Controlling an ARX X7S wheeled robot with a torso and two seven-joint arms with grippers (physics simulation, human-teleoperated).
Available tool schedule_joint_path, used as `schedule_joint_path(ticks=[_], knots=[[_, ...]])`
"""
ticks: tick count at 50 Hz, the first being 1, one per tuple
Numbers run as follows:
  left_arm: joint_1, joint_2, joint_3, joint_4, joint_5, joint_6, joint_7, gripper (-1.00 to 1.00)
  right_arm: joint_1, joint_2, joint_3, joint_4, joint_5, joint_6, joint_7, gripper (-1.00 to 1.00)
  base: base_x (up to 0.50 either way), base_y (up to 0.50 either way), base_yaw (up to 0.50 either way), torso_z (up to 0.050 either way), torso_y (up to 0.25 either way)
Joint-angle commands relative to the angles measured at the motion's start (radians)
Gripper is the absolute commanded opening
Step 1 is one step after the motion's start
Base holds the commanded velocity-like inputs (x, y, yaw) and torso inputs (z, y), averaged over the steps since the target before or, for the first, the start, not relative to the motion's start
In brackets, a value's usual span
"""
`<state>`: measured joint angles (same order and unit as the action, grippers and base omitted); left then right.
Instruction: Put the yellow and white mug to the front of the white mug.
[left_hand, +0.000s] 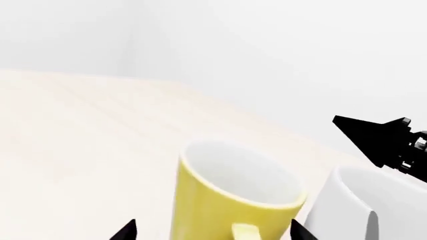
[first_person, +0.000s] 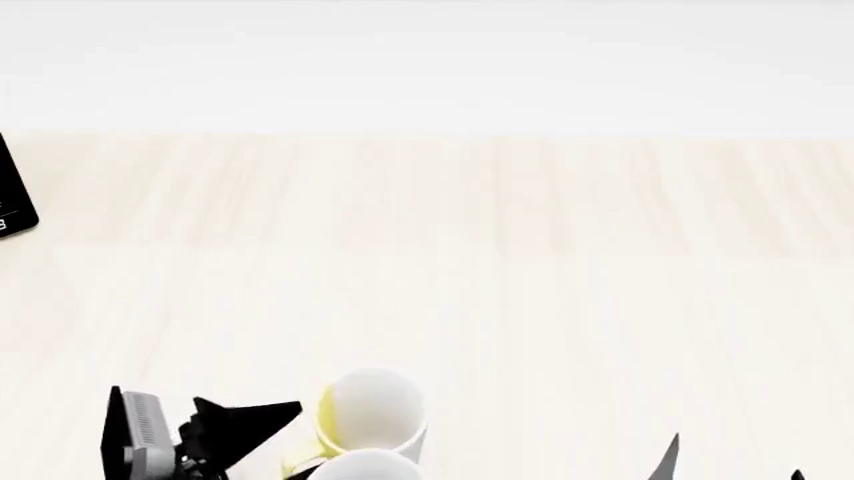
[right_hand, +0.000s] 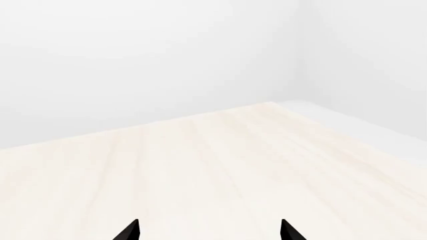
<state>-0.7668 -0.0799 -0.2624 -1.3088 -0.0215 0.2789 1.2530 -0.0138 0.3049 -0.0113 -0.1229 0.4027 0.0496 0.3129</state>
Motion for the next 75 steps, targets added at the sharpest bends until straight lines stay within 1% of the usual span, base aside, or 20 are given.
schedule_joint_path(ticks=[1, 5, 18, 30, 32, 37, 39, 41, 44, 58, 61, 70, 74, 75], knots=[[-0.014, 0.001, -0.047, 0.000, -0.020, -0.011, 0.044, 1.00, 0.002, 0.004, -0.003, -0.004, 0.004, 0.003, 0.004, 1.00, 0.00, 0.00, 0.00, 0.000, 0.000], [-0.019, -0.001, -0.062, 0.000, -0.022, -0.017, 0.081, 1.00, 0.003, 0.004, -0.005, -0.004, 0.005, 0.003, 0.004, 1.00, 0.00, 0.00, 0.00, 0.000, 0.000], [-0.020, -0.005, -0.095, 0.001, -0.027, -0.005, 0.147, 1.00, 0.009, 0.005, -0.014, -0.002, 0.003, 0.006, 0.007, 1.00, 0.00, 0.00, 0.00, 0.000, 0.000], [-0.027, -0.013, -0.144, 0.009, -0.076, -0.012, 0.226, 1.00, 0.008, 0.007, -0.018, -0.004, 0.004, 0.005, 0.012, 1.00, 0.00, 0.00, 0.00, 0.000, 0.000], [-0.006, -0.005, -0.148, 0.069, -0.088, -0.042, 0.236, 1.00, 0.007, 0.008, -0.018, -0.006, 0.004, 0.005, 0.013, 1.00, 0.00, 0.00, 0.00, 0.000, 0.000], [0.112, 0.037, -0.153, 0.423, -0.139, -0.246, 0.244, 1.00, 0.004, 0.009, -0.017, -0.008, 0.007, 0.003, 0.014, 1.00, 0.00, 0.00, 0.00, 0.000, 0.000], [0.145, 0.045, -0.151, 0.526, -0.161, -0.310, 0.244, 1.00, 0.004, 0.009, -0.018, -0.007, 0.007, 0.001, 0.014, 1.00, 0.00, 0.00, 0.00, 0.000, 0.000], [0.168, 0.049, -0.149, 0.602, -0.186, -0.364, 0.245, 1.00, 0.003, 0.010, -0.017, -0.009, 0.008, 0.001, 0.014, 1.00, 0.00, 0.00, 0.00, 0.000, 0.000], [0.203, 0.055, -0.140, 0.687, -0.207, -0.395, 0.237, 1.00, 0.000, 0.012, -0.016, -0.012, 0.009, -0.001, 0.016, 1.00, 0.00, 0.00, 0.00, 0.000, 0.000], [0.271, 0.043, -0.140, 0.878, -0.317, -0.472, 0.184, 1.00, 0.001, 0.013, -0.020, -0.010, 0.012, -0.005, 0.017, 1.00, 0.00, 0.00, 0.00, 0.000, 0.000], [0.276, 0.038, -0.138, 0.891, -0.329, -0.470, 0.174, 1.00, 0.001, 0.014, -0.021, -0.011, 0.012, -0.006, 0.018, 1.00, 0.00, 0.00, 0.00, 0.000, 0.000], [0.340, 0.034, -0.180, 1.013, -0.420, -0.510, 0.138, 1.00, 0.000, 0.010, -0.027, 0.005, 0.005, -0.024, 0.013, 1.00, 0.00, 0.00, 0.00, 0.000, 0.000], [0.385, 0.044, -0.185, 1.058, -0.437, -0.490, 0.123, 1.00, 0.016, 0.001, -0.036, 0.037, -0.002, -0.036, 0.007, 1.00, 0.00, 0.00, 0.00, 0.000, 0.000], [0.391, 0.056, -0.194, 1.067, -0.433, -0.468, 0.093, 1.00, 0.018, 0.000, -0.037, 0.039, -0.004, -0.037, 0.007, 1.00, 0.00, 0.00, 0.00, 0.000, 0.000]])
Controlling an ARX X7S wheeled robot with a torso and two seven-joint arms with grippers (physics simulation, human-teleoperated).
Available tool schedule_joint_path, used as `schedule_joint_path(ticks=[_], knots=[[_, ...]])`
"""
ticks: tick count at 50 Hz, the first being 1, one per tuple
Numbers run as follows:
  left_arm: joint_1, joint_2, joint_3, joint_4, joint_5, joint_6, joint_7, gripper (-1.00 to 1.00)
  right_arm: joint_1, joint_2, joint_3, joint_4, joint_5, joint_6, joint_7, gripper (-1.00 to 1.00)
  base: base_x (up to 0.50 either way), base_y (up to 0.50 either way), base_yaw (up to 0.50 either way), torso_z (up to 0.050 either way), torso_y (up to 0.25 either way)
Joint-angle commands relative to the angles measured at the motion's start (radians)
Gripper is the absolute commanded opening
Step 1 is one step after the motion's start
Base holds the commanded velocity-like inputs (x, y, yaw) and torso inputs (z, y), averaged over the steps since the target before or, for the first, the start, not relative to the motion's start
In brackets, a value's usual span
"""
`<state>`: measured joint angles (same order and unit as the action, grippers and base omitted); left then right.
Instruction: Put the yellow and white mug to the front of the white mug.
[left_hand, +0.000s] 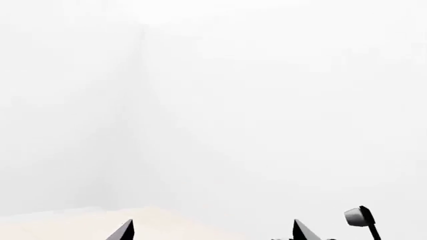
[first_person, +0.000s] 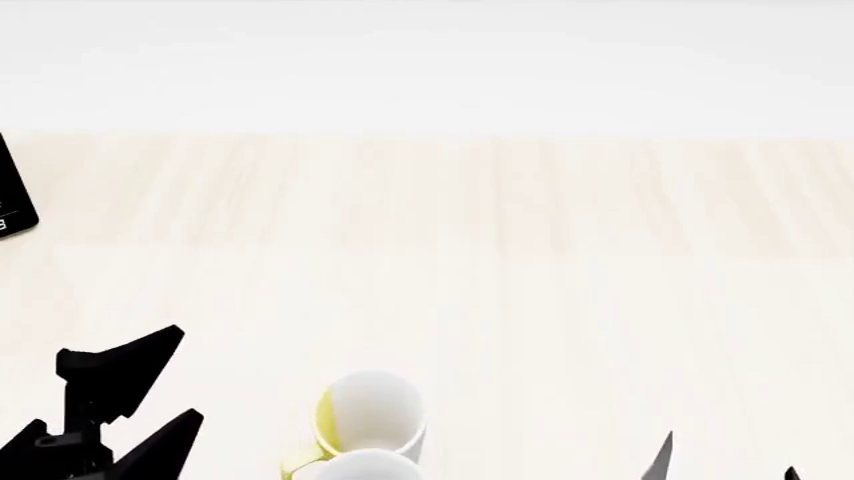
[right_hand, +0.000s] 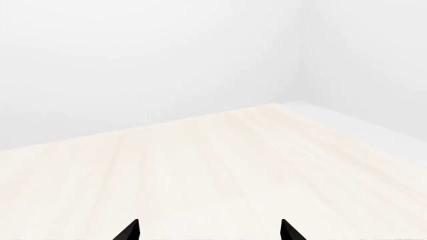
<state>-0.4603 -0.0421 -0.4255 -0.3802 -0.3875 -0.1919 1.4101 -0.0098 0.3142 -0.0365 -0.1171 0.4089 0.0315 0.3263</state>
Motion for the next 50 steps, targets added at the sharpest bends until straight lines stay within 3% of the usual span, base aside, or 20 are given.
schedule_joint_path(ticks=[1, 3, 18, 21, 22, 36, 38, 48, 50], knots=[[0.102, 0.023, -0.022, 0.161, -0.062, 0.017, -0.074, 1.00, 0.015, -0.010, -0.013, 0.035, -0.010, -0.022, -0.007, 1.00, 0.00, 0.00, 0.00, 0.000, 0.000], [0.126, 0.024, -0.016, 0.198, -0.094, 0.000, -0.085, 1.00, 0.015, -0.011, -0.015, 0.041, -0.012, -0.027, -0.009, 1.00, 0.00, 0.00, 0.00, 0.000, 0.000], [0.307, 0.037, 0.105, 0.342, -0.185, 0.367, -0.450, 1.00, 0.021, -0.015, -0.020, 0.061, -0.014, -0.047, -0.012, 1.00, 0.00, 0.00, 0.00, 0.000, 0.000], [0.328, 0.025, 0.121, 0.381, -0.231, 0.344, -0.517, 1.00, 0.021, -0.017, -0.021, 0.066, -0.018, -0.057, -0.011, 1.00, 0.00, 0.00, 0.00, 0.000, 0.000], [0.336, 0.036, 0.129, 0.383, -0.187, 0.416, -0.560, 1.00, 0.019, -0.019, -0.023, 0.069, -0.024, -0.067, -0.013, 1.00, 0.00, 0.00, 0.00, 0.000, 0.000], [0.472, 0.028, 0.227, 0.544, -0.163, 0.636, -0.901, 1.00, -0.029, -0.009, -0.003, -0.004, -0.037, -0.123, 0.006, 1.00, 0.00, 0.00, 0.00, 0.000, 0.000], [0.476, 0.030, 0.225, 0.541, -0.100, 0.674, -0.965, 1.00, -0.035, -0.010, 0.002, -0.006, -0.044, -0.135, 0.013, 1.00, 0.00, 0.00, 0.00, 0.000, 0.000], [0.538, 0.016, 0.234, 0.616, -0.103, 0.760, -1.062, 1.00, -0.096, -0.008, 0.032, -0.067, -0.099, -0.216, 0.051, 1.00, 0.00, 0.00, 0.00, 0.000, 0.000], [0.544, 0.027, 0.227, 0.613, -0.049, 0.809, -1.107, 1.00, -0.101, -0.008, 0.035, -0.070, -0.096, -0.223, 0.052, 1.00, 0.00, 0.00, 0.00, 0.000, 0.000]])
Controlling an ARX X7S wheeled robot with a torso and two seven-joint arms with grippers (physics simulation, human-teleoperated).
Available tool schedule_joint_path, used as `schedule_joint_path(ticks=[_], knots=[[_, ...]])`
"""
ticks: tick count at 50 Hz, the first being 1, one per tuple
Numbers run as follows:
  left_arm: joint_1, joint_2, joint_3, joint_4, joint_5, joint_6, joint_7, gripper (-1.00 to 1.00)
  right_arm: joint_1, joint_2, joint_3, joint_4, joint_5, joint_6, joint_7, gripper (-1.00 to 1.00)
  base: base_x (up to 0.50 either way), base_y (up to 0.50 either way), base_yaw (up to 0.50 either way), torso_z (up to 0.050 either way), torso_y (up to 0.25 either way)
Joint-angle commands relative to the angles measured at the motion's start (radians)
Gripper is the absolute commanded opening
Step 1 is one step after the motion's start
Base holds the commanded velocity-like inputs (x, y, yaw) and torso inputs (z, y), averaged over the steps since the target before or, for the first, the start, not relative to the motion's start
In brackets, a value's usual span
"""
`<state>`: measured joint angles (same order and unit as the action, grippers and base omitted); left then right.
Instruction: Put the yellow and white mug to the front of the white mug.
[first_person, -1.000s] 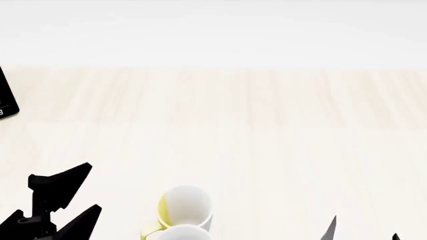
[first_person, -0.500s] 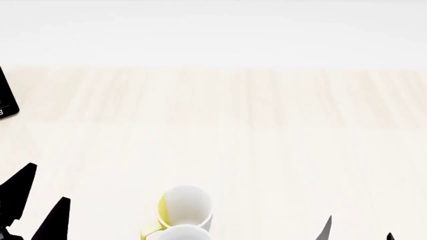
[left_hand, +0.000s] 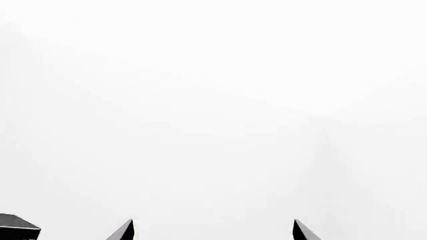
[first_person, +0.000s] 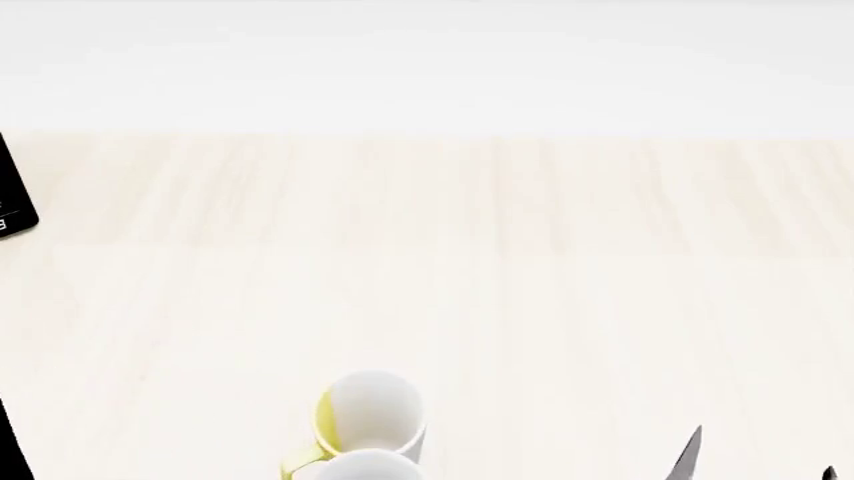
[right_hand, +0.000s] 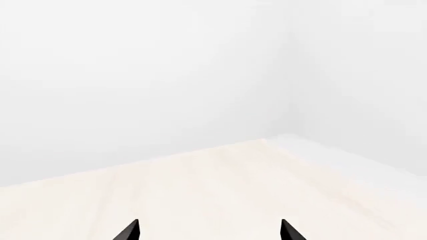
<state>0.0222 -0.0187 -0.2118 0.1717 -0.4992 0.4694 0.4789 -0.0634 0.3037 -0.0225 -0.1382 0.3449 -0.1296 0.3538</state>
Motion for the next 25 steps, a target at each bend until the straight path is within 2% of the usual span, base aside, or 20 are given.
schedule_joint_path(ticks=[1, 6, 10, 15, 25], knots=[[0.072, -0.002, 0.021, 0.071, 0.043, 0.154, -0.177, 1.00, -0.051, 0.001, 0.023, -0.051, -0.036, -0.070, 0.027, 1.00, 0.00, 0.00, 0.00, 0.000, 0.000], [0.102, 0.012, 0.021, 0.070, 0.174, 0.282, -0.308, 1.00, -0.086, -0.008, 0.042, -0.082, -0.042, -0.112, 0.044, 1.00, 0.00, 0.00, 0.00, 0.000, 0.000], [0.119, -0.007, 0.049, 0.070, 0.163, 0.307, -0.329, 1.00, -0.097, -0.007, 0.047, -0.097, -0.038, -0.122, 0.048, 1.00, 0.00, 0.00, 0.00, 0.000, 0.000], [0.124, 0.007, 0.028, 0.052, 0.224, 0.366, -0.405, 1.00, -0.112, -0.013, 0.063, -0.105, -0.034, -0.149, 0.057, 1.00, 0.00, 0.00, 0.00, 0.000, 0.000], [0.152, -0.025, 0.052, 0.050, 0.205, 0.392, -0.453, 1.00, -0.141, -0.016, 0.090, -0.115, -0.030, -0.207, 0.061, 1.00, 0.00, 0.00, 0.00, 0.000, 0.000]])
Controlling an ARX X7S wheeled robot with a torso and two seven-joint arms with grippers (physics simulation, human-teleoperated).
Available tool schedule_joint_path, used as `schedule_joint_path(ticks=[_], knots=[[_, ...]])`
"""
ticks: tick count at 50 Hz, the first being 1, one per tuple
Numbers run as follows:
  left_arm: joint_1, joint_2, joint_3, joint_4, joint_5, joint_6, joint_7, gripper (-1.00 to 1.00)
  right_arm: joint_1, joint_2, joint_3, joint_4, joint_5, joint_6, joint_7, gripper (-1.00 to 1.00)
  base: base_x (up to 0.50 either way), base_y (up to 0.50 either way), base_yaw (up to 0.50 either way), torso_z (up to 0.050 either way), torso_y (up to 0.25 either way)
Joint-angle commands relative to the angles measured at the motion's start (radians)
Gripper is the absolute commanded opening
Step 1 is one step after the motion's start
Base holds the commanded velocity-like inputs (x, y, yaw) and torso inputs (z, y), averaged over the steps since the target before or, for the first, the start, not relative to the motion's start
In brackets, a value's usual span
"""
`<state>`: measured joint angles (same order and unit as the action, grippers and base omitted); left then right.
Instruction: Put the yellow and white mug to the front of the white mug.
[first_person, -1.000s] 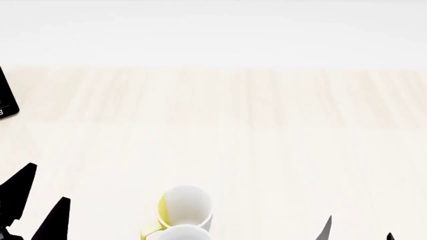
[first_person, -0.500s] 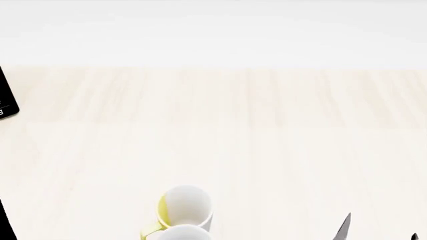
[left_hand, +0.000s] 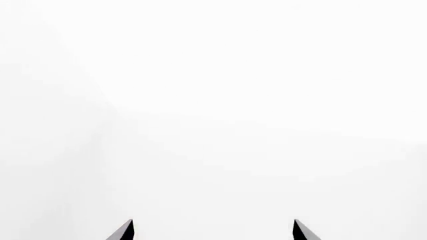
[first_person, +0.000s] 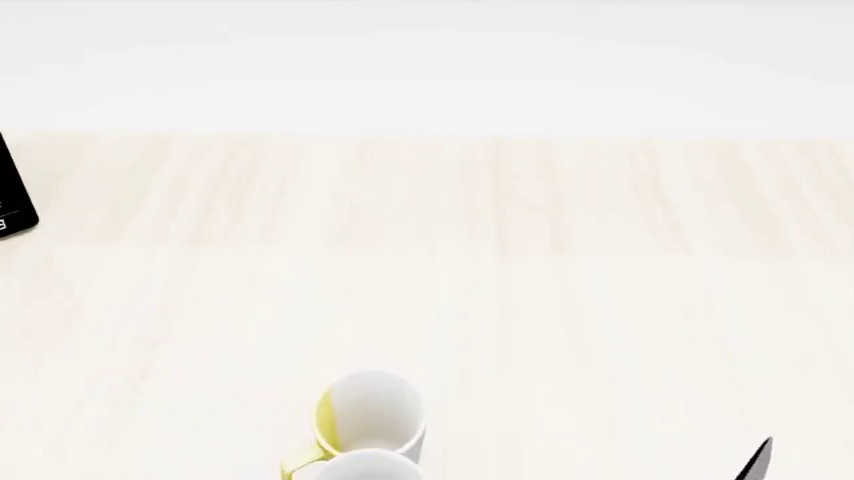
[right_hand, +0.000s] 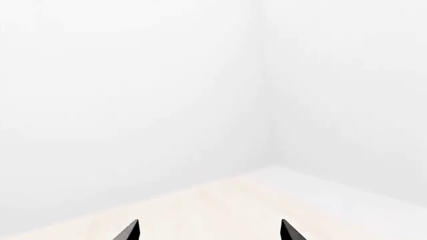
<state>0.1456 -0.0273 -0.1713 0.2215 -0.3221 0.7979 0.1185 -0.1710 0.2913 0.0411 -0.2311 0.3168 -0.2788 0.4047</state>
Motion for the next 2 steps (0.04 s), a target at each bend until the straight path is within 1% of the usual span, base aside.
schedule_joint_path(ticks=[1, 2], knots=[[0.030, -0.019, 0.006, 0.004, 0.026, 0.067, -0.100, 1.00, -0.037, -0.003, 0.029, -0.027, 0.001, -0.062, 0.012, 1.00, 0.00, 0.00, 0.00, 0.000, 0.000], [0.032, -0.023, 0.006, 0.006, 0.021, 0.065, -0.104, 1.00, -0.039, -0.003, 0.031, -0.028, 0.003, -0.065, 0.011, 1.00, 0.00, 0.00, 0.00, 0.000, 0.000]])
